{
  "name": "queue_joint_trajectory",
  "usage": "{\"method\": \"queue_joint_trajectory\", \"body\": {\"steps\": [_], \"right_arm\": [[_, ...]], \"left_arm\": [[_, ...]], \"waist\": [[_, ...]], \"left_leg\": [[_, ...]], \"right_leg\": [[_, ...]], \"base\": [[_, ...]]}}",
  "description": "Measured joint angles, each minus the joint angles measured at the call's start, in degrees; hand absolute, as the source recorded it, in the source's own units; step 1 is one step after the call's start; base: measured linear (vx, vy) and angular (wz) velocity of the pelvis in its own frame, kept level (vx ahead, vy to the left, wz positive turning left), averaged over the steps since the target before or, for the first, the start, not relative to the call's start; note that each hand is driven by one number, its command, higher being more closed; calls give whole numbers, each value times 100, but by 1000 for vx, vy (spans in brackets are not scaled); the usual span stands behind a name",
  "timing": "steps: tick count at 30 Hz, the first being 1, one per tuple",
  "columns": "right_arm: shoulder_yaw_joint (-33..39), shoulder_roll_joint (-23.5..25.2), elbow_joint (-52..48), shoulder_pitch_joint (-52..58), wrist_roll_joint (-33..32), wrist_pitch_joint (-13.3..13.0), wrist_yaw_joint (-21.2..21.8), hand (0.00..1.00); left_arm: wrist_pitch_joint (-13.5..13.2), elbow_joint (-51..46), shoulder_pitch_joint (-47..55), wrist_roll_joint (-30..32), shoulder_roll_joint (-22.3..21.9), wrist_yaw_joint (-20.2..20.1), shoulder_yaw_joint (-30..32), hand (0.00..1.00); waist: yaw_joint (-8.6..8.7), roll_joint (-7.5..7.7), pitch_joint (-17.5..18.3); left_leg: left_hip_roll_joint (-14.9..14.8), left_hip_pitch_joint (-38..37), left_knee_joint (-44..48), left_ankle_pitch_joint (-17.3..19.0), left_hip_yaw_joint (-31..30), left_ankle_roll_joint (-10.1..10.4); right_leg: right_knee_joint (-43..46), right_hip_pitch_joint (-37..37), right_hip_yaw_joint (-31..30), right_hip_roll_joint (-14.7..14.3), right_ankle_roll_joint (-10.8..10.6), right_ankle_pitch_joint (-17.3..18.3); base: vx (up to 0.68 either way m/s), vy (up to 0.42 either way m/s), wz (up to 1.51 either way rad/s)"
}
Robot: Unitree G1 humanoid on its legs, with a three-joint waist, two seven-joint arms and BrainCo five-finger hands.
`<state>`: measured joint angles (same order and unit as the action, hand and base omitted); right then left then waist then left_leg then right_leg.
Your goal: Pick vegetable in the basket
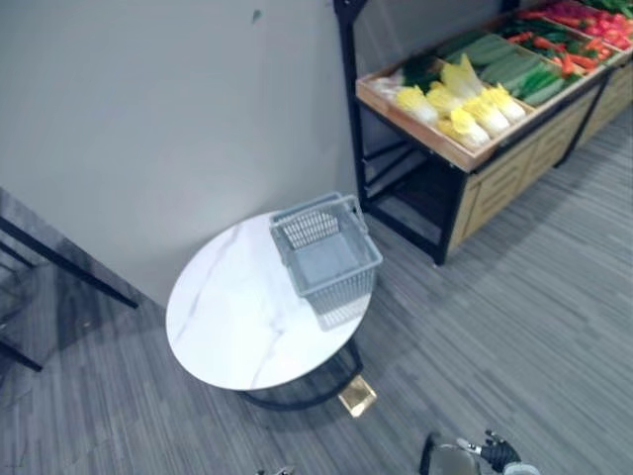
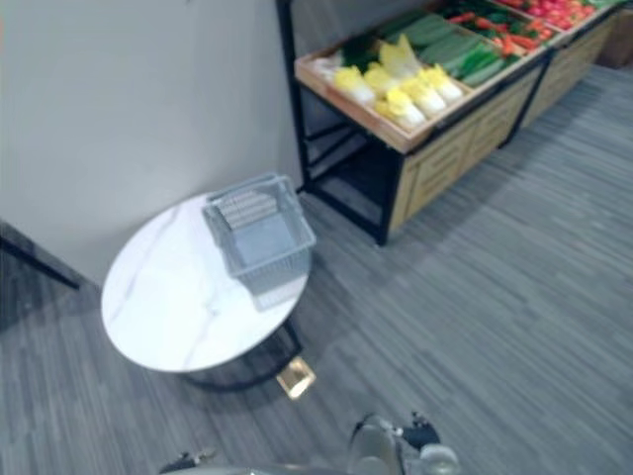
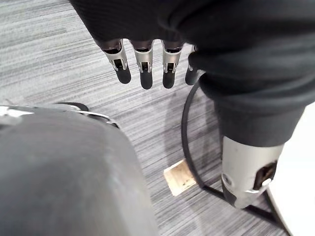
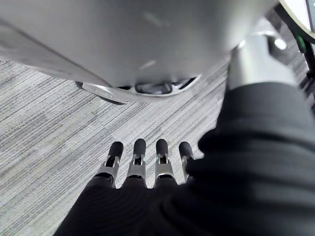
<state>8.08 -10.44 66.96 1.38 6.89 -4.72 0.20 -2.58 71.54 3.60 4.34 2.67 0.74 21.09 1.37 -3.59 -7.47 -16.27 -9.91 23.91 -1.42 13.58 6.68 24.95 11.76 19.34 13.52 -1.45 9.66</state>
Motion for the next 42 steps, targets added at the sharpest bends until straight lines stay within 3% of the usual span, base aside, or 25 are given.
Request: {"method": "queue_joint_trajectory", "body": {"steps": [1,2,5,6,7,8,9,11,14,20,22,24,25,26,28,30,32,33,34,35,36,38,42], "right_arm": [[-29,-14,93,-13,-4,48,4,0],[-79,-20,155,-11,-7,51,2,0],[-131,-21,208,-11,-9,54,3,0],[-131,-19,262,-16,-11,56,3,0],[-132,-17,295,2,-13,58,3,0],[-133,-29,308,6,-14,59,2,0],[-127,-20,329,50,-15,81,-5,0],[-133,114,329,145,-14,78,-7,0],[-130,187,334,138,-11,76,-44,0],[-113,157,320,201,-12,46,-36,0],[45,186,317,224,-13,50,-37,0],[82,183,254,254,-43,25,-45,0],[66,250,119,245,-33,19,-41,0],[69,319,106,225,-24,18,-45,0],[52,352,95,183,-5,20,-45,0],[68,367,95,141,-13,27,-48,0],[36,362,97,132,-7,28,-50,0],[-2,391,100,114,-5,29,-58,0],[-47,391,110,107,-7,29,-59,0],[-94,330,117,112,-5,27,-55,0],[-235,163,154,89,2,46,-52,0],[-385,61,155,85,0,51,-51,0],[-463,74,216,67,2,53,-59,0]], "left_arm": [[0,5,8,-151,11,3,9,0],[0,10,22,-214,28,17,6,0],[2,16,64,-266,86,47,-1,0],[10,31,77,-338,96,72,-49,0],[11,57,76,-338,108,90,-108,0],[11,78,76,-336,103,103,-149,0],[6,89,115,-327,128,110,-288,0],[5,61,104,-305,253,125,-412,0],[19,85,128,-305,310,124,-457,0],[6,92,216,-183,325,114,-1066,0],[5,133,174,-150,397,113,-1190,0],[8,168,132,-143,415,125,-1443,0],[-2,188,101,-138,503,110,-1636,0],[-6,190,85,-138,604,103,-1672,0],[-3,198,11,-138,658,97,-1668,0],[-18,207,-1,-148,663,108,-1614,0],[-22,225,7,-147,638,117,-1437,0],[-31,235,4,-142,653,124,-1351,0],[-46,241,0,-142,619,131,-1282,0],[-57,243,4,-142,562,137,-1235,0],[-68,235,6,-147,407,152,-1134,0],[-67,239,7,-145,326,152,-1080,0],[-75,232,2,-154,334,147,-972,0]], "waist": [[-17,1,-1],[-24,11,-4],[-39,34,-9],[-42,43,-12],[-31,47,-15],[-19,13,-10],[-15,64,44],[0,210,119],[-19,308,91],[14,230,154],[15,268,131],[31,258,106],[31,380,51],[42,436,-5],[1,511,-29],[2,508,-51],[-9,521,-59],[-11,583,-66],[-2,616,-73],[-7,578,-98],[-122,372,-68],[-195,244,-18],[-178,210,15]], "left_leg": [[-143,334,759,-148,191,22],[-211,611,1261,25,546,66],[-91,1066,1407,552,1346,24],[14,1279,1184,724,1556,12],[174,1411,578,621,1806,-54],[284,1472,95,286,1941,-125],[389,1365,-401,248,2202,-384],[796,1133,-1378,232,2148,-403],[1015,1022,-1906,202,1985,-449],[1144,656,-2590,-74,1855,-401],[1227,580,-2833,-106,1853,-402],[1212,543,-2877,-43,1791,-347],[1210,447,-2897,-36,1741,-348],[1202,330,-2968,-32,1683,-411],[1074,391,-2970,-26,1573,-423],[956,478,-2971,-50,1445,-383],[879,533,-2971,-98,1292,-254],[905,566,-2971,-143,1197,-165],[900,578,-2973,-187,1109,-96],[839,582,-2972,-209,1058,-62],[647,654,-2971,-278,1070,34],[485,765,-2968,-394,988,128],[300,886,-2942,-544,764,245]], "right_leg": [[-240,-336,160,50,13,20],[-493,-646,261,97,-22,-10],[-908,-1159,369,190,-105,-60],[-1058,-1327,430,222,-172,-99],[-1134,-1464,483,236,-243,-121],[-1156,-1536,518,202,-319,-116],[-1206,-1604,477,145,-451,-69],[-1596,-1595,279,80,-468,-81],[-1810,-1721,342,-8,-590,-159],[-1844,-1857,266,-104,-582,-99],[-1408,-1676,282,34,-691,127],[-239,-1182,105,196,-782,216],[528,-896,-121,331,-780,189],[1015,-646,-373,398,-629,247],[499,-520,-525,233,-339,444],[-179,-395,-533,193,-362,382],[-995,-400,-773,146,-427,79],[-1088,-396,-888,160,-646,-209],[-1052,-406,-837,132,-720,-340],[-1046,-418,-762,75,-719,-338],[-1090,-426,-664,-56,-677,-314],[-1073,-393,-490,-228,-586,-308],[-1251,-707,-38,-397,-529,-280]], "base": [[316,-122,39],[299,-88,39],[280,36,19],[267,168,11],[224,174,14],[221,190,33],[174,151,53],[177,182,59],[131,74,34],[61,-31,6],[8,-7,2],[-25,-15,7],[-53,-18,14],[-29,-54,18],[10,-112,27],[45,-122,37],[80,-187,42],[82,-249,57],[90,-259,59],[136,-171,39],[162,-176,19],[215,-204,28],[164,-100,49]]}}
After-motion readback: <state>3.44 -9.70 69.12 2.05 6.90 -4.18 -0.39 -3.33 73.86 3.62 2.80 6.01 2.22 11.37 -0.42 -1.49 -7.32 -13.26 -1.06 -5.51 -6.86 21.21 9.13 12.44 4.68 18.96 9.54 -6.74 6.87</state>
